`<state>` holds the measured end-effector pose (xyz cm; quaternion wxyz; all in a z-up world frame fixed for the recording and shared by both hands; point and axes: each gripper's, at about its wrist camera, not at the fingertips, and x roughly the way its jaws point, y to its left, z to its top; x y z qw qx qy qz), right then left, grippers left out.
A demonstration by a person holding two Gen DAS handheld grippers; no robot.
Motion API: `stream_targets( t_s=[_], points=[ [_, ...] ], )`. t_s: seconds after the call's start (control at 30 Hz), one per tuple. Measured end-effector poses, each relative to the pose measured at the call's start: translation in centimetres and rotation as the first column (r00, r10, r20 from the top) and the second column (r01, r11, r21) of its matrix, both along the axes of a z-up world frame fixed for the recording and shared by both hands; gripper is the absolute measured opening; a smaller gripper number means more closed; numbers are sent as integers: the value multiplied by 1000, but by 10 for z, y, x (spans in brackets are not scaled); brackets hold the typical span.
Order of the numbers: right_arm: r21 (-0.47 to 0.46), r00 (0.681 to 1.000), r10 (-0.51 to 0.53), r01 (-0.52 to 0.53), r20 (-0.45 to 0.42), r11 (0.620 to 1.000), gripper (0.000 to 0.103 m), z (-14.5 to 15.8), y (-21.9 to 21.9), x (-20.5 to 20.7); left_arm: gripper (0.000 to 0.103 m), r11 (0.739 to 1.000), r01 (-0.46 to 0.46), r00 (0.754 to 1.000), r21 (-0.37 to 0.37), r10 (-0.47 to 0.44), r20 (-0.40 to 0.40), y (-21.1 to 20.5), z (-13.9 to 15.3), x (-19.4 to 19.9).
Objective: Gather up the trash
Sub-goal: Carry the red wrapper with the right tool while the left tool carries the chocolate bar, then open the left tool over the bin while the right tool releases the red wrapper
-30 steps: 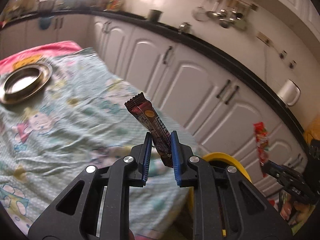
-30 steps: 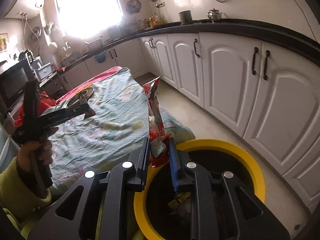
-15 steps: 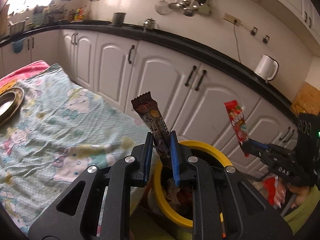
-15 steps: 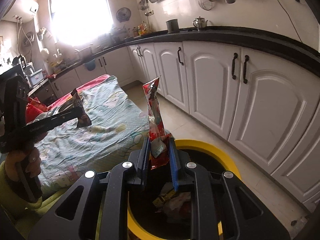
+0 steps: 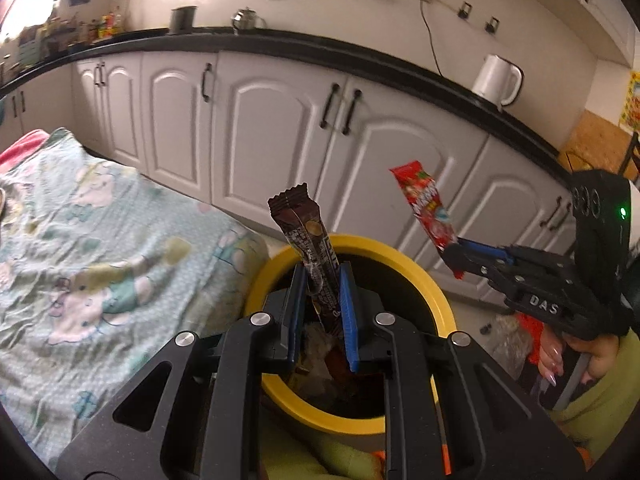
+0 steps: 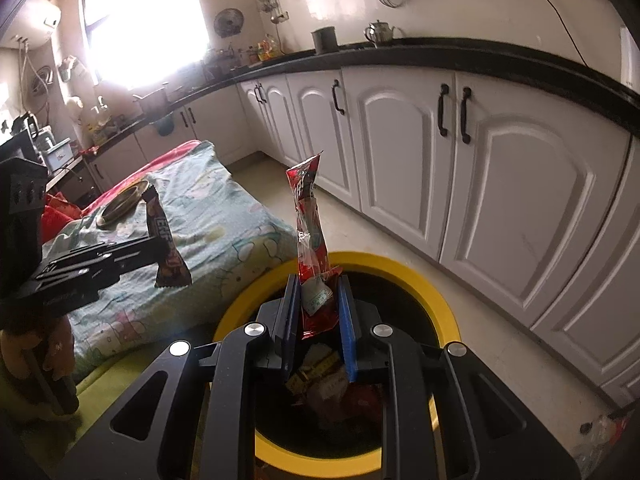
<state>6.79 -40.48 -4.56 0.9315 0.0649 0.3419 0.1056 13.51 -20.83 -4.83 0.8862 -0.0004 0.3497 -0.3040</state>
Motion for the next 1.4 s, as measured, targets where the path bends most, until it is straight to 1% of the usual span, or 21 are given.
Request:
stream_targets(
  t_s=[0.3,0.7,0.77,0.8,0.83,0.87,0.9,0.97,1.0,1.03,1.07,1.13,1.17,1.2,1.23,1.27,1.3,1.37,1.4],
  points=[
    [13,998,-5,6,-63,1000,20,-23,-5,1,11,996,77,996,37,-74,-58,-25,-27,-4],
    [55,992,-20,28,-126,998,23,-48,-13,8,12,991,119,987,58,-112,-120,-41,-49,0],
    [59,991,-22,30,-133,998,25,-51,-16,9,18,991,120,986,63,-111,-120,-42,-50,1],
    [59,990,-25,33,-135,998,25,-51,-17,9,28,991,118,986,66,-109,-123,-42,-51,1],
    [61,990,-29,38,-137,997,29,-52,-18,9,34,991,118,986,63,-109,-126,-42,-52,2],
    [63,990,-32,41,-138,997,32,-52,-18,9,35,991,118,986,63,-109,-128,-42,-52,3],
    [66,990,-36,46,-139,997,33,-52,-19,8,37,991,116,986,66,-107,-128,-42,-52,3],
    [64,989,-41,51,-140,997,34,-52,-20,8,43,991,109,987,71,-100,-126,-40,-52,2],
    [64,989,-44,53,-140,997,34,-52,-21,9,48,992,100,988,71,-91,-126,-38,-52,2],
    [64,989,-47,56,-139,996,38,-51,-22,9,52,993,95,988,68,-85,-128,-36,-51,3],
    [62,989,-52,61,-136,996,42,-50,-23,10,54,994,83,989,66,-74,-126,-33,-50,3],
    [60,990,-60,68,-130,996,48,-47,-23,10,63,996,58,992,67,-50,-119,-27,-47,4],
    [59,990,-63,71,-127,996,51,-46,-23,10,65,997,42,993,63,-34,-114,-22,-45,5],
    [57,990,-66,73,-122,996,53,-44,-22,9,71,998,27,994,61,-20,-112,-19,-43,6],
    [53,991,-68,74,-116,996,58,-41,-20,9,79,998,5,994,60,2,-108,-12,-40,7],
    [50,991,-69,75,-112,996,64,-39,-19,9,82,998,-10,995,60,16,-103,-8,-38,7],
    [44,992,-70,75,-102,996,67,-35,-16,8,85,998,-31,995,61,36,-95,-2,-36,7],
    [39,995,-65,68,-82,997,80,-27,-9,7,91,995,-84,993,62,89,-82,13,-29,9],
    [35,996,-61,64,-73,997,82,-23,-4,6,92,993,-102,991,59,107,-79,18,-27,9]
  ],
)
